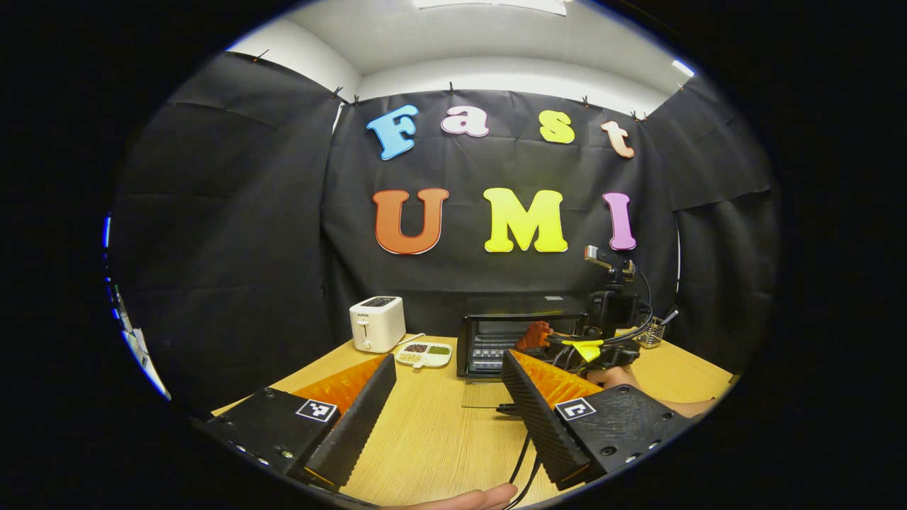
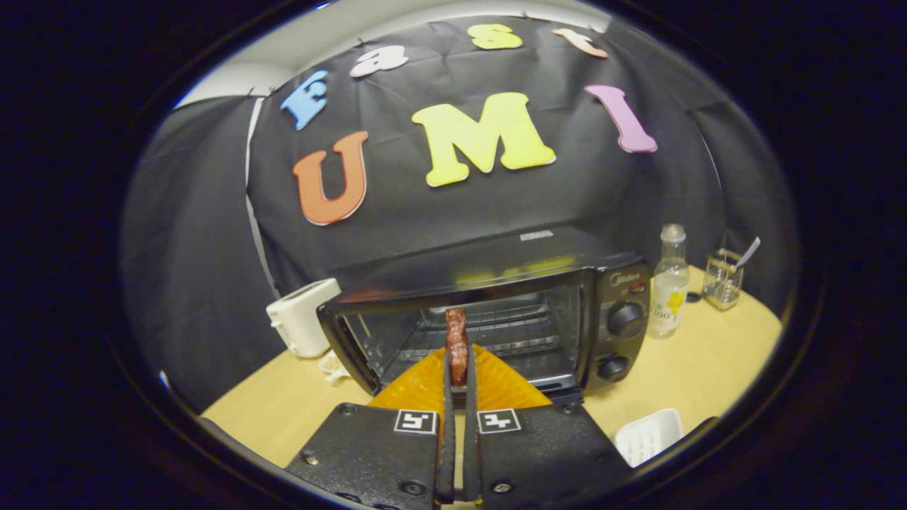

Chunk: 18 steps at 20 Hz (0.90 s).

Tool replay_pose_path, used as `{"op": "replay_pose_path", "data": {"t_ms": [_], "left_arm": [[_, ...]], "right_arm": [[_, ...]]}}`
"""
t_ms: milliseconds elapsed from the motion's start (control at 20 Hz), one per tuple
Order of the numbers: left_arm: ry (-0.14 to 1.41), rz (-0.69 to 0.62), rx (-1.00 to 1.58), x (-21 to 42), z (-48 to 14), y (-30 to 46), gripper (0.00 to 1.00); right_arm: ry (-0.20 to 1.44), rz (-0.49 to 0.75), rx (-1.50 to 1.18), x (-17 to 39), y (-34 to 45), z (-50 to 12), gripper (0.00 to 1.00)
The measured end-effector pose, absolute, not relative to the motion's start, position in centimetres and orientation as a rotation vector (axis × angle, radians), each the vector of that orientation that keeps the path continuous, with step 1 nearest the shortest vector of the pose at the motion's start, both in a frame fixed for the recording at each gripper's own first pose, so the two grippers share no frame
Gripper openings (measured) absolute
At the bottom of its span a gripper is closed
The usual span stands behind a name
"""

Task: Open the electric oven with the left hand, put the food in, and close the electric oven.

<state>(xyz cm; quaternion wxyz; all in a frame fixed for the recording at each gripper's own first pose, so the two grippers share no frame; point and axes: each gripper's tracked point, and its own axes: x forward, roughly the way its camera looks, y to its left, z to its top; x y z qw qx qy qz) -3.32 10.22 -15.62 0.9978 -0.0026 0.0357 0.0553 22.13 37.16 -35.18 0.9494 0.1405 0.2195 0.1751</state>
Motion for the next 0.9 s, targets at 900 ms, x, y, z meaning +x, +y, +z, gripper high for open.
{"op": "replay_pose_path", "data": {"t_ms": [900], "left_arm": [[0.094,0.124,-0.025,-1.9,-17.4,12.0,0.96]], "right_arm": [[0.612,0.29,0.578,29.4,38.7,-43.1,0.16]]}}
